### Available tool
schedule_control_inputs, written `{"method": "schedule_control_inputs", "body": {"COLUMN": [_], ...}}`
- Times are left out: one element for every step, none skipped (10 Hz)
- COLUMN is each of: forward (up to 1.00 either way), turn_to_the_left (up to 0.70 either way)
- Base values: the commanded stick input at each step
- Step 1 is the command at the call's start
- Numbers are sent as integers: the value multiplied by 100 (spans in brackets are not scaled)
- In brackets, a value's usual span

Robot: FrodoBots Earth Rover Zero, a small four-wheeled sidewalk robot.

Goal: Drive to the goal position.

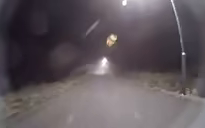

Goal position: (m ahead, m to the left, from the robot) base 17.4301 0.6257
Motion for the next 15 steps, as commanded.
{"method": "schedule_control_inputs", "body": {"forward": [95,95,95,95,95,95,95,95,95,95,95,95,95,95,95], "turn_to_the_left": [4,4,4,4,4,4,11,16,15,9,5,5,5,5,5]}}
